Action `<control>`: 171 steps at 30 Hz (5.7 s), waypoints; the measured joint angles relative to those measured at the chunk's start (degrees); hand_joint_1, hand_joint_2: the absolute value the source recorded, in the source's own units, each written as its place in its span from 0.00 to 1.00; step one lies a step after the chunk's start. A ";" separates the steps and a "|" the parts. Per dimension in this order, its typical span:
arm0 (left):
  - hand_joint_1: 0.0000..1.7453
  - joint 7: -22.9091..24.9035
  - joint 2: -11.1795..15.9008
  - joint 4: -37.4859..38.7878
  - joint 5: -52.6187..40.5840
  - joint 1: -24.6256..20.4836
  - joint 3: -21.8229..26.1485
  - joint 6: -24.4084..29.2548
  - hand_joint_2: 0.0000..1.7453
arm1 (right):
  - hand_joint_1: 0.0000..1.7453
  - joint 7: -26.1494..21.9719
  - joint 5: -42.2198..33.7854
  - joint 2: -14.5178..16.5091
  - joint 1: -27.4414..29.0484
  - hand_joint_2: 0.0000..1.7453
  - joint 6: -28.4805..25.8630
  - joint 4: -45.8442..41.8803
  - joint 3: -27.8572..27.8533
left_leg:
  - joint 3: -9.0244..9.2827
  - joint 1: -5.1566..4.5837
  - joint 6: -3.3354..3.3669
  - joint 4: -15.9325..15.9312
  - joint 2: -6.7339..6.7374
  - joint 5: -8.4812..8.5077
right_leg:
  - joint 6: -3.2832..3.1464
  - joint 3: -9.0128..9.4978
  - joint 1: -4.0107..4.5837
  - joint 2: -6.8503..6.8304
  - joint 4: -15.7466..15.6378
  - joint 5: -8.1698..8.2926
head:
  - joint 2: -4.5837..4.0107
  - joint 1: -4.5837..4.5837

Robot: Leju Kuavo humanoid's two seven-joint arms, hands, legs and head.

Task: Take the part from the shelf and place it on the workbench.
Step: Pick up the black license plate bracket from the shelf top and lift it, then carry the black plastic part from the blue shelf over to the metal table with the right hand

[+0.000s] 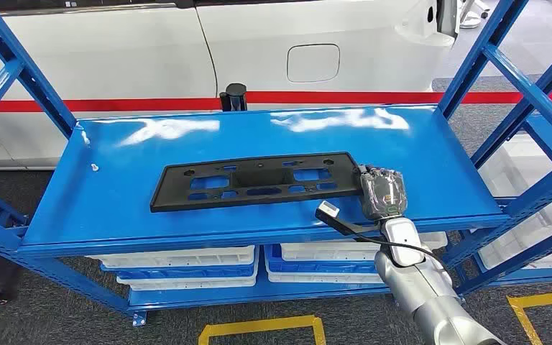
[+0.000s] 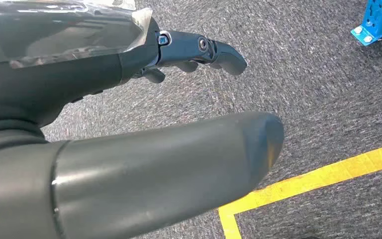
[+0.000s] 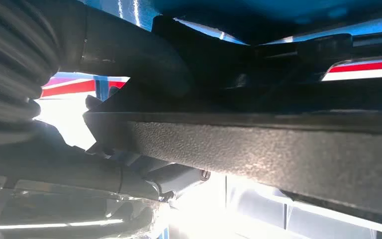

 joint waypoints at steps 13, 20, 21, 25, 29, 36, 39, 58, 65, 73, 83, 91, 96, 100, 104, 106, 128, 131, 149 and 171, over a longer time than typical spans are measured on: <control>0.00 -0.16 -0.02 -0.09 -1.16 0.01 0.51 0.35 0.00 | 1.00 -7.00 -14.00 -0.03 7.13 1.00 3.27 -11.95 -1.27 | -0.15 0.00 -0.01 0.00 0.02 -0.01 | 0.00 -0.11 0.01 0.00 0.00 0.00 | 0.00 0.00; 0.00 -1.05 0.03 -0.09 -1.61 0.08 1.44 0.48 0.00 | 1.00 -9.67 -19.81 -0.28 13.04 1.00 3.85 -23.71 -1.95 | -0.46 0.00 -0.01 0.00 0.01 0.01 | 0.00 -0.03 0.02 -0.01 0.02 0.01 | 0.00 -0.01; 0.00 -1.11 0.05 -0.09 -1.66 0.08 1.54 0.48 0.00 | 1.00 -9.82 -20.17 -0.39 13.59 1.00 3.83 -25.06 -2.09 | -0.49 0.00 -0.01 0.00 0.01 0.01 | 0.00 -0.02 0.01 -0.01 0.02 0.01 | 0.00 -0.01; 0.00 -1.34 0.10 -0.09 -1.76 0.10 1.72 0.50 0.00 | 1.00 -10.27 -21.14 -1.05 15.68 1.00 3.52 -29.76 -2.88 | -0.57 0.00 -0.01 0.00 -0.01 0.01 | 0.00 -0.09 0.01 -0.01 0.02 0.01 | 0.00 0.00; 0.00 -1.48 0.14 -0.09 -1.94 0.11 1.76 0.50 0.00 | 1.00 -10.44 -21.46 -1.66 17.50 1.00 3.18 -32.97 -3.64 | -0.61 -0.01 -0.01 0.00 -0.01 0.01 | 0.00 -0.19 0.01 -0.01 0.01 0.01 | 0.00 0.00; 0.00 -1.37 0.15 -0.09 -2.67 0.11 1.80 0.53 0.00 | 1.00 -10.63 -21.50 -1.95 20.51 1.00 2.35 -37.87 -4.91 | -0.62 0.00 -0.01 0.00 -0.01 0.00 | 0.00 -0.28 0.01 -0.01 0.01 0.00 | 0.00 -0.01; 0.00 -1.26 0.15 -0.11 -2.76 0.12 1.84 0.55 0.00 | 1.00 -10.96 -21.28 -1.95 21.44 1.00 1.83 -39.94 -5.43 | -0.64 0.00 -0.01 0.00 0.00 0.00 | 0.00 -0.26 0.01 -0.01 0.02 0.00 | 0.00 0.00; 0.00 -1.43 0.15 -0.13 -2.95 0.16 2.88 1.04 0.00 | 1.00 -14.23 -22.20 -1.43 23.64 1.00 -2.17 -46.94 -7.04 | -0.66 0.00 -0.01 0.00 -0.02 0.01 | 0.00 -0.26 0.01 -0.01 0.02 0.00 | 0.00 0.00; 0.00 -1.98 0.15 -0.15 -3.90 0.19 4.10 1.16 0.00 | 1.00 -20.98 -20.58 1.80 25.71 1.00 -3.54 -56.56 -10.67 | -0.69 0.01 -0.02 0.00 -0.01 0.00 | 0.00 -0.31 0.02 -0.01 0.02 0.00 | 0.00 -0.01; 0.00 -1.68 0.15 -0.48 -6.04 0.18 5.35 1.04 0.00 | 1.00 -32.53 -22.09 7.66 28.05 1.00 -3.54 -66.65 -15.64 | -0.70 0.01 -0.02 -0.01 -0.01 -0.01 | -0.03 -0.65 0.02 -0.01 0.02 -0.03 | 0.00 0.00; 0.00 -1.66 0.14 -0.58 -7.11 0.18 7.21 0.92 0.00 | 1.00 -37.75 -22.35 12.98 28.44 1.00 -3.54 -72.94 -20.18 | -0.70 0.01 -0.02 -0.01 -0.01 -0.01 | -0.03 -0.64 0.02 -0.01 0.02 -0.03 | 0.00 -0.01; 0.00 -2.42 0.11 -0.71 -7.78 0.18 8.51 1.26 0.00 | 1.00 -41.92 -23.30 15.04 27.99 1.00 -3.52 -74.07 -22.30 | -0.70 0.01 -0.02 -0.01 -0.01 -0.01 | -0.03 -0.64 0.02 -0.01 0.02 -0.03 | 0.00 -0.01; 0.00 -3.15 0.04 -1.14 -7.28 0.18 10.08 2.75 0.00 | 1.00 -44.07 -24.34 16.62 27.98 1.00 -3.52 -74.84 -23.85 | -0.70 0.01 -0.02 -0.01 0.00 -0.01 | -0.03 -0.64 0.02 -0.01 0.02 -0.03 | 0.00 0.00; 0.00 -3.15 0.02 -1.36 -7.12 0.19 10.79 3.04 0.50 | 1.00 -44.18 -24.51 17.21 27.98 1.00 -3.52 -74.93 -24.22 | -0.69 0.01 -0.02 -0.01 -0.01 -0.01 | -0.03 -0.64 0.02 -0.01 0.02 -0.03 | 0.00 0.00; 0.00 -3.15 -0.02 -1.43 -6.84 0.19 11.33 3.13 1.00 | 1.00 -44.24 -24.60 17.52 27.98 1.00 -3.52 -74.95 -24.45 | -0.69 0.01 -0.02 -0.01 0.00 -0.01 | -0.03 -0.63 0.02 -0.01 0.02 -0.03 | 0.00 0.00; 0.00 -3.20 -0.08 -1.44 -6.45 0.20 11.68 3.33 0.75 | 1.00 -44.31 -24.63 17.63 27.97 1.00 -3.52 -74.95 -24.51 | -0.70 0.01 -0.02 -0.01 -0.01 -0.01 | -0.03 -0.63 0.02 -0.01 0.02 -0.03 | 0.00 0.00; 0.00 -7.24 -2.26 -2.84 0.26 0.32 21.97 4.77 1.00 | 1.00 -44.51 -24.44 19.36 28.13 1.00 -3.52 -74.95 -25.77 | -0.69 0.01 -0.02 -0.01 -0.01 -0.01 | -0.03 -0.63 0.02 -0.01 0.02 -0.03 | 0.00 -0.01; 0.00 -7.99 -2.31 -2.84 0.26 0.32 22.46 4.13 1.00 | 1.00 -44.51 -25.08 19.54 28.46 1.00 -3.52 -74.95 -26.02 | -0.69 0.01 -0.02 -0.01 0.00 -0.01 | -0.03 -0.64 0.02 -0.01 0.02 -0.03 | 0.00 0.00; 0.00 -8.24 -2.21 -2.82 -0.73 0.32 23.96 3.61 1.00 | 1.00 -44.53 -29.15 20.96 31.15 1.00 -3.52 -76.27 -26.93 | -0.71 -0.56 0.52 0.08 -0.01 -0.25 | 0.34 -0.48 -0.57 -0.01 -0.09 0.02 | 0.00 -0.01; 0.00 -8.06 -2.75 -2.82 -0.59 0.32 25.93 5.83 1.00 | 1.00 -44.54 -31.25 21.25 32.20 1.00 -3.48 -76.37 -27.32 | -4.42 0.80 -2.14 5.66 0.06 -4.24 | -1.96 -0.96 -1.05 0.13 -0.40 1.69 | 0.00 -0.13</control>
